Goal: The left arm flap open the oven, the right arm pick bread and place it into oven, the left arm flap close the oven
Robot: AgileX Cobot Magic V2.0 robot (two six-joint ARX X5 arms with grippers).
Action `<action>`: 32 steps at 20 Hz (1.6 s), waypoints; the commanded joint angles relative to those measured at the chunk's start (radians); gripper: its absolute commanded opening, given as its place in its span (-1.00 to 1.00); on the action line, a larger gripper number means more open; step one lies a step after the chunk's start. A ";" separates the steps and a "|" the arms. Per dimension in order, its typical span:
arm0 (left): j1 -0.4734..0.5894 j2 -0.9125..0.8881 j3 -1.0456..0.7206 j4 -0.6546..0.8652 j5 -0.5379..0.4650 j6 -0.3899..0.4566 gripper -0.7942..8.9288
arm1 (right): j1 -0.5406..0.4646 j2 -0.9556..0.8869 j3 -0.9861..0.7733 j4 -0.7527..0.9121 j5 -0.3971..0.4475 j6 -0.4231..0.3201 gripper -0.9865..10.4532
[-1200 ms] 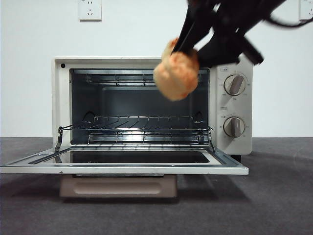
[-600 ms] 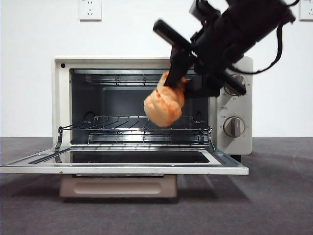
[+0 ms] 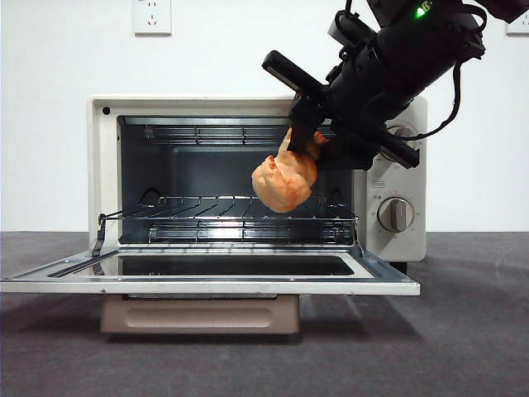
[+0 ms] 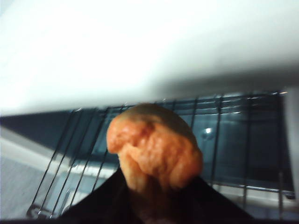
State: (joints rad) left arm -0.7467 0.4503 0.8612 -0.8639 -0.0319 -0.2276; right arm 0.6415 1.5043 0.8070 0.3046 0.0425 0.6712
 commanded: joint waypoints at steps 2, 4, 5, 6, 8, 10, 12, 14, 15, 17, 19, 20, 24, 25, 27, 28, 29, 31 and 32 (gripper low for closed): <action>-0.006 0.001 0.015 0.011 -0.006 0.000 -0.82 | 0.009 0.028 0.007 0.042 0.011 0.029 -0.66; -0.006 0.001 0.015 0.012 -0.006 0.000 -0.82 | 0.009 0.037 0.007 0.063 0.011 0.029 -0.66; -0.006 0.001 0.015 0.011 -0.006 0.000 -0.82 | 0.009 0.040 0.007 0.066 0.013 0.029 -0.66; -0.006 0.001 0.015 0.011 -0.006 0.000 -0.82 | 0.009 0.045 0.007 0.066 0.018 0.029 -0.66; -0.006 0.001 0.015 0.011 -0.006 0.000 -0.82 | 0.009 0.053 0.007 0.064 0.018 0.029 -0.65; -0.006 0.001 0.015 0.011 -0.006 -0.001 -0.82 | 0.009 0.058 0.007 0.059 0.018 0.029 -0.59; -0.006 0.001 0.015 0.011 -0.006 -0.002 -0.82 | 0.010 0.058 0.007 0.054 0.018 0.029 -0.48; -0.006 0.001 0.015 0.011 -0.006 -0.002 -0.82 | 0.011 0.058 0.007 0.056 0.018 0.029 -0.37; -0.006 0.001 0.015 0.011 -0.006 -0.002 -0.82 | 0.011 0.058 0.007 0.058 0.018 0.029 -0.31; -0.006 0.001 0.015 0.010 -0.006 -0.002 -0.82 | 0.011 0.058 0.007 0.058 0.018 0.029 -0.20; -0.006 0.001 0.015 0.010 -0.006 -0.002 -0.82 | 0.011 0.057 0.007 0.062 0.018 0.029 -0.12; -0.006 0.001 0.015 0.010 -0.006 -0.002 -0.82 | 0.011 0.057 0.007 0.062 0.018 0.029 -0.10; -0.006 0.001 0.015 0.007 -0.006 -0.002 -0.82 | 0.011 0.057 0.007 0.062 0.009 0.029 -0.09; -0.006 0.001 0.015 0.004 -0.006 -0.002 -0.82 | 0.011 0.057 0.007 0.062 0.007 0.029 -0.09; -0.006 0.001 0.015 -0.005 -0.006 -0.002 -0.82 | 0.011 0.055 0.007 0.062 -0.014 0.029 -0.09; -0.006 0.001 0.015 -0.009 -0.006 -0.002 -0.82 | 0.011 0.055 0.007 0.062 -0.021 0.029 -0.09; -0.006 0.001 0.015 -0.014 -0.006 -0.002 -0.82 | 0.011 0.050 0.007 0.060 -0.029 0.029 -0.09; -0.006 0.001 0.015 -0.019 -0.008 -0.002 -0.82 | 0.011 0.040 0.007 0.054 -0.044 0.029 -0.09; -0.006 0.001 0.015 -0.023 -0.015 -0.005 -0.82 | 0.011 0.027 0.007 0.047 -0.050 0.029 -0.09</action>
State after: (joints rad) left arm -0.7467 0.4503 0.8612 -0.8925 -0.0383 -0.2279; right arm 0.6434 1.5372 0.8070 0.3443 -0.0048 0.6895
